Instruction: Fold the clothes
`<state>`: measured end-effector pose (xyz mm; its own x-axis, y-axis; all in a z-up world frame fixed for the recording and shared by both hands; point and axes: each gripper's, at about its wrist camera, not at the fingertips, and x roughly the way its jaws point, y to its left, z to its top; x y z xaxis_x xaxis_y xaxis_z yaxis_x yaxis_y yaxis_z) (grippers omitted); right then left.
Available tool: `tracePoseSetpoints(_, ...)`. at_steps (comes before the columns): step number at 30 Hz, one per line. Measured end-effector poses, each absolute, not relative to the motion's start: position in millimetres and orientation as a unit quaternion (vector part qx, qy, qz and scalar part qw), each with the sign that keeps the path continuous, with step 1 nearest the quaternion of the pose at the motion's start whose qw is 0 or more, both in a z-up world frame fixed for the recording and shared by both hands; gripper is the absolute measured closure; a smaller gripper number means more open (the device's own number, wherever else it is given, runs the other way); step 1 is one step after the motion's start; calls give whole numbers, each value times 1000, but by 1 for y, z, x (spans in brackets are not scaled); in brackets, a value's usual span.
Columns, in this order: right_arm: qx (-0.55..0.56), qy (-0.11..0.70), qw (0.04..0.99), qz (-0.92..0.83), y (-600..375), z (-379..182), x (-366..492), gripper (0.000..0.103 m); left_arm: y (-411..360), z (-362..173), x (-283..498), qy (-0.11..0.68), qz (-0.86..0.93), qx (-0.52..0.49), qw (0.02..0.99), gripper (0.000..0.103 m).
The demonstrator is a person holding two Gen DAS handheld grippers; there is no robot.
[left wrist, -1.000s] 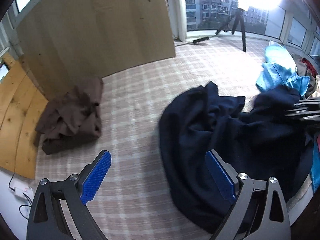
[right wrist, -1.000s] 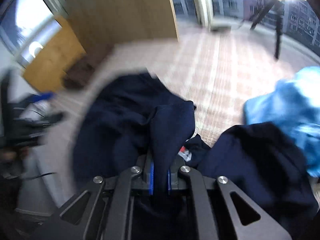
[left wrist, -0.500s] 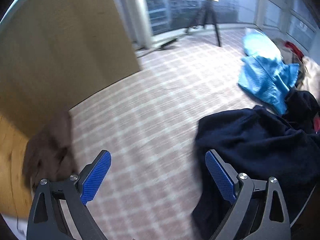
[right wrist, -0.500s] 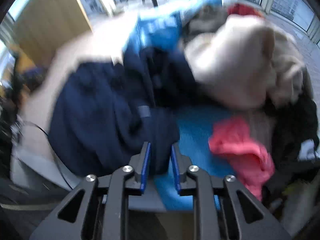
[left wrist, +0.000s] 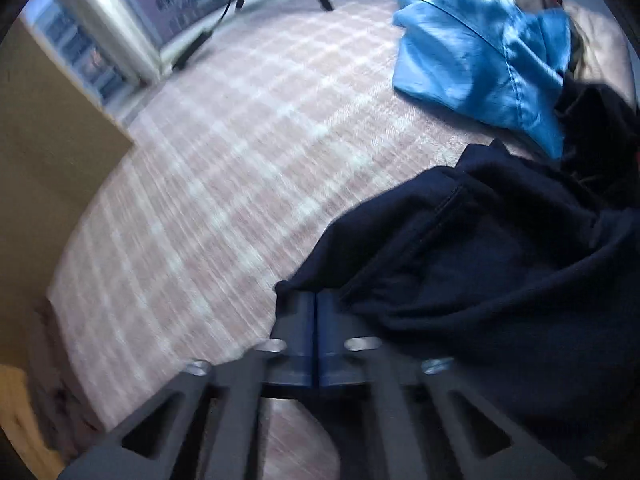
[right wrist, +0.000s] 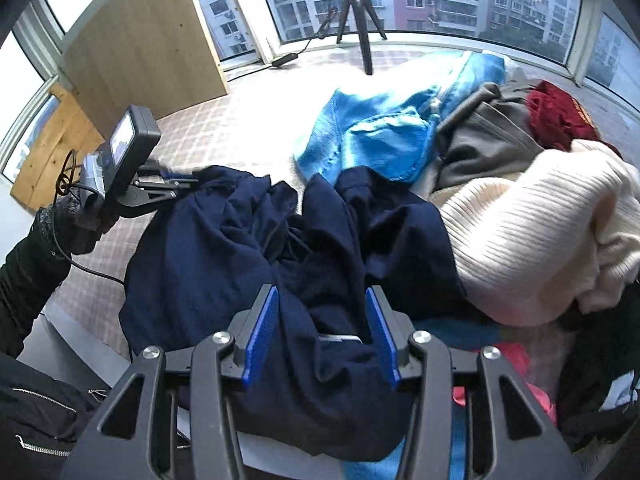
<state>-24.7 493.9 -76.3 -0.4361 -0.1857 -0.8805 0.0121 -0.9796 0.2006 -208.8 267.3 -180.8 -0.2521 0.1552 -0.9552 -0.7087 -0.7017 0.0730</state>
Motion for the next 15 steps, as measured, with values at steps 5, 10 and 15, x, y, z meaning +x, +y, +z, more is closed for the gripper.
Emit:
tracePoseSetpoints(5,518,-73,103,-846,475,-84,-52,57,221,-136,-202,175,775,-524,307,103)
tracePoseSetpoints(10,564,-14,156,-811,427,-127,-82,53,202,-123,-181,213,776,-510,305,102)
tracePoseSetpoints(15,589,12,161,-792,408,-165,-92,55,192,-126,-175,211,775,-509,311,98)
